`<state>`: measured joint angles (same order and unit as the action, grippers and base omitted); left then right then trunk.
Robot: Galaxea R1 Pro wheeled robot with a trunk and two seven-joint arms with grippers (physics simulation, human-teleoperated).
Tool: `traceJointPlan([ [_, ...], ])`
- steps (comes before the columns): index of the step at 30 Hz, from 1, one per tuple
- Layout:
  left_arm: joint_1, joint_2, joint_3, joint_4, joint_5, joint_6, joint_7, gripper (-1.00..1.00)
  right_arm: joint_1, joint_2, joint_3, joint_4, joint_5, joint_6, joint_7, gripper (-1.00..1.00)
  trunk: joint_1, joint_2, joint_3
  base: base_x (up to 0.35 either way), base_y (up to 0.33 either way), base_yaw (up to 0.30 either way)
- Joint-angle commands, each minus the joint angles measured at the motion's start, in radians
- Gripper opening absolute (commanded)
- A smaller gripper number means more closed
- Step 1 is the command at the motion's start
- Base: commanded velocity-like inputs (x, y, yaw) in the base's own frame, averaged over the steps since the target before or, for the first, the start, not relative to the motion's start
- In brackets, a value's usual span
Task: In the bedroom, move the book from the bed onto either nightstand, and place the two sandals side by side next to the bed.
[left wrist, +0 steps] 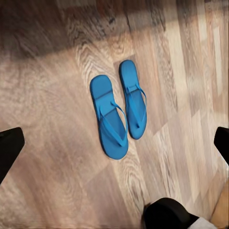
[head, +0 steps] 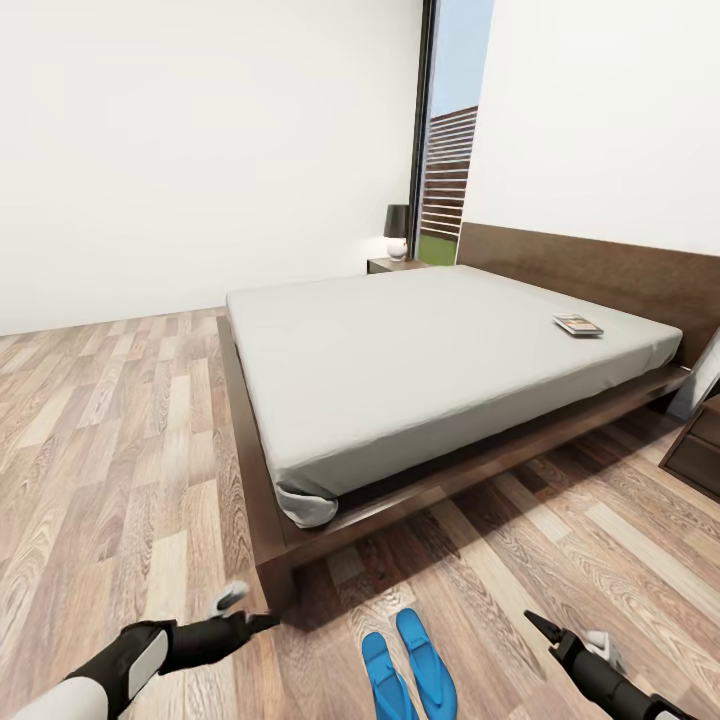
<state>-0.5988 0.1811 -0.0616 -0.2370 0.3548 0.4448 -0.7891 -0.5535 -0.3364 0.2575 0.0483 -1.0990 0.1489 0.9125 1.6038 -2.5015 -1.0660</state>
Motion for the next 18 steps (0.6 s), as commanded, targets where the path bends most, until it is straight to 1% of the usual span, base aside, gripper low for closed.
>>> traceJointPlan([
  [1,0.000,0.008,-0.006,0.014,-0.003,-0.010,-0.002,1.00,-0.001,0.000,0.008,0.004,-0.011,0.008,0.003,1.00,0.000,0.000,-0.001,0.000,0.000,0.000],
  [4,0.000,0.033,-0.005,0.058,-0.035,-0.071,-0.005,1.00,0.000,-0.002,0.014,0.005,-0.010,0.007,-0.010,1.00,0.000,0.000,-0.001,0.000,0.000,0.000],
  [6,0.000,0.050,-0.005,0.085,-0.047,-0.110,-0.006,1.00,0.002,-0.002,0.018,0.005,-0.009,0.007,-0.023,1.00,0.000,0.000,-0.001,0.000,0.000,0.000],
  [7,0.000,0.050,-0.005,0.085,-0.047,-0.110,-0.006,1.00,0.002,-0.002,0.018,0.005,-0.009,0.007,-0.023,1.00,0.000,0.000,-0.001,0.000,0.000,0.000],
  [8,0.000,0.068,-0.005,0.108,-0.055,-0.141,-0.007,1.00,0.003,-0.003,0.022,0.006,-0.010,0.006,-0.036,1.00,0.000,0.000,-0.001,0.000,0.000,0.000],
  [9,0.000,0.075,-0.006,0.119,-0.058,-0.154,-0.007,1.00,0.004,-0.003,0.023,0.005,-0.010,0.006,-0.041,1.00,0.000,0.000,-0.001,0.000,0.000,0.000],
  [14,0.001,0.102,-0.006,0.169,-0.071,-0.192,-0.005,1.00,0.004,-0.006,0.026,0.006,-0.010,0.006,-0.055,1.00,0.000,0.000,-0.001,0.000,0.000,0.000],
  [18,0.003,0.121,-0.007,0.199,-0.091,-0.223,-0.004,1.00,0.006,-0.009,0.027,0.007,-0.010,0.005,-0.061,1.00,0.000,0.000,-0.001,0.000,0.000,0.000],
])
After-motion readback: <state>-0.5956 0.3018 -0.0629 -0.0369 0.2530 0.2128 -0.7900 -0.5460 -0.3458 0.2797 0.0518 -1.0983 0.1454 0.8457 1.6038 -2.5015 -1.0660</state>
